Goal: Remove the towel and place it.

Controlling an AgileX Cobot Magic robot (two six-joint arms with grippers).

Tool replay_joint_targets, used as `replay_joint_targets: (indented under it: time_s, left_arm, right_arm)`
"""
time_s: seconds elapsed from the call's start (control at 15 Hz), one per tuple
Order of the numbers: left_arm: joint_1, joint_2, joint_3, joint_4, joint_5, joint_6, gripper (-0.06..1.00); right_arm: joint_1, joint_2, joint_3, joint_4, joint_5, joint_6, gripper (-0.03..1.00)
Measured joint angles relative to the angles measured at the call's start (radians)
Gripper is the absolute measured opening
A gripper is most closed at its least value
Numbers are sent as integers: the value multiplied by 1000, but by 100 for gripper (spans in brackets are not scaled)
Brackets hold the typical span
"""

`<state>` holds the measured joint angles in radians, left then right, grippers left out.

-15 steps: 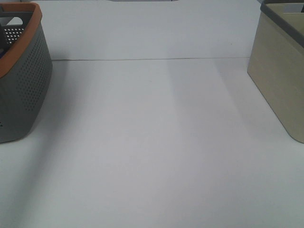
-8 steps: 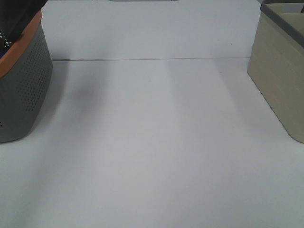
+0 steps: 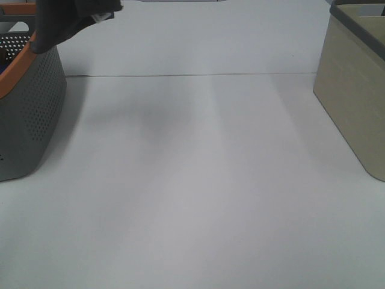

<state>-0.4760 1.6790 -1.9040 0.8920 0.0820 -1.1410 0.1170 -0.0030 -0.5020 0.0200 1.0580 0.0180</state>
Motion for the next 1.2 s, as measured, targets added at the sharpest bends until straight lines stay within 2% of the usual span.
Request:
replay_joint_targets:
  time_s: [0.13, 0.27, 0.47, 0.53, 0.6, 0.8, 0.93, 1.07, 1.13, 1.2]
  left_arm:
    - [-30, 20, 0, -1, -11, 0, 0]
    - [-62, 31, 1, -3, -11, 4, 0]
    - [-115, 30, 69, -7, -17, 80, 0]
    - [-123, 30, 89, -10, -17, 86, 0]
    - [-138, 30, 165, -18, -45, 96, 0]
    - [-139, 31, 272, -18, -72, 98, 0]
    - [-139, 31, 301, -18, -43, 98, 0]
    - [-139, 27, 306, -18, 5, 109, 0]
    - [-139, 17, 306, -18, 22, 115, 0]
    - [-139, 4, 306, -18, 37, 119, 0]
  right_arm:
    - [0, 0, 0, 0, -1, 0, 73]
    - [0, 0, -14, 28, -43, 0, 73]
    - [0, 30, -22, 186, -215, -55, 73]
    - [0, 46, -22, 205, -233, -74, 73]
    - [0, 146, -22, 302, -274, -187, 73]
    - [0, 328, -22, 457, -320, -373, 73]
    - [0, 417, -22, 530, -393, -458, 73]
    - [0, 526, -22, 637, -517, -554, 73]
    - [0, 582, -22, 715, -550, -637, 73]
    - [0, 632, -22, 815, -558, -776, 73]
